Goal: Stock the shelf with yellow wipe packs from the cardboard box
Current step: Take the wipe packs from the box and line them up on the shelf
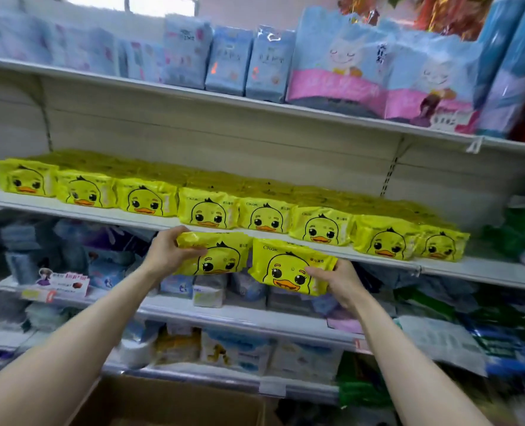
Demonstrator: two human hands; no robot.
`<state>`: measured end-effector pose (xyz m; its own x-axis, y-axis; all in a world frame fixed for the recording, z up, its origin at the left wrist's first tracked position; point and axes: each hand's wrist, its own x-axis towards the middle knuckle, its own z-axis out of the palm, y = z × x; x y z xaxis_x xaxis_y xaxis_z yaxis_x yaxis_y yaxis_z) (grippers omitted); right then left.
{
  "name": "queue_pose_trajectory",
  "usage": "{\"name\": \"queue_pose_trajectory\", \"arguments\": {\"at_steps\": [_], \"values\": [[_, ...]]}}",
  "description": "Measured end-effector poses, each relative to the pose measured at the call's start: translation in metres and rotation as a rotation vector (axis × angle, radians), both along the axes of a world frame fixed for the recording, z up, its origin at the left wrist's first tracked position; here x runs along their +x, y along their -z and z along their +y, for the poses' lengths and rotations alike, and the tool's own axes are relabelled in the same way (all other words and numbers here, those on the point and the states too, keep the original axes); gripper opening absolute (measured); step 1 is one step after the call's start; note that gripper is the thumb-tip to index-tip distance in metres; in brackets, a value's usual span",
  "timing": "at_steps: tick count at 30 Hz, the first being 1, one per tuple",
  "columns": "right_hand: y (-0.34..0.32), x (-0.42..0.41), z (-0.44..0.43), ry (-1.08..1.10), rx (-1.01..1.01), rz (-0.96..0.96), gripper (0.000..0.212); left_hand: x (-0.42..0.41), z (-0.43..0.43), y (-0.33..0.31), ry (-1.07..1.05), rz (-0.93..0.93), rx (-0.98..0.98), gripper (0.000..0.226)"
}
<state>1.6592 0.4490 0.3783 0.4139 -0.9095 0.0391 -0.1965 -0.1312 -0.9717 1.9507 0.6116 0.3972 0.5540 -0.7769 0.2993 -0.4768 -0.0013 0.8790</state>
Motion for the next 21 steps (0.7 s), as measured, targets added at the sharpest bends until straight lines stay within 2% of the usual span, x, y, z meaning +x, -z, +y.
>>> {"name": "queue_pose_trajectory", "arguments": {"at_steps": [2,5,10,13,16,18,21], "values": [[-0.009,0.005,-0.008,-0.005,0.0,-0.054,0.039,0.002,-0.001,-0.008,-0.032,-0.001,-0.002,0.028],[-0.024,0.018,-0.017,0.034,-0.03,-0.104,0.023,0.008,-0.003,-0.018,-0.055,0.012,-0.011,0.03],[-0.031,0.046,-0.029,0.031,-0.032,-0.102,0.025,0.03,-0.008,-0.025,-0.044,0.006,0.011,0.022],[-0.037,0.07,-0.031,-0.015,-0.033,-0.081,0.022,0.048,-0.003,-0.026,-0.044,0.032,-0.014,0.031],[-0.042,0.104,-0.026,-0.053,-0.032,-0.059,0.025,0.085,0.011,-0.023,-0.061,0.064,-0.007,0.03],[-0.041,0.136,-0.018,-0.071,-0.034,-0.047,0.027,0.113,0.026,-0.022,-0.082,0.043,0.025,0.041],[-0.04,0.191,-0.001,-0.102,-0.026,-0.058,0.027,0.157,0.049,-0.021,-0.101,0.055,0.013,0.03]]}}
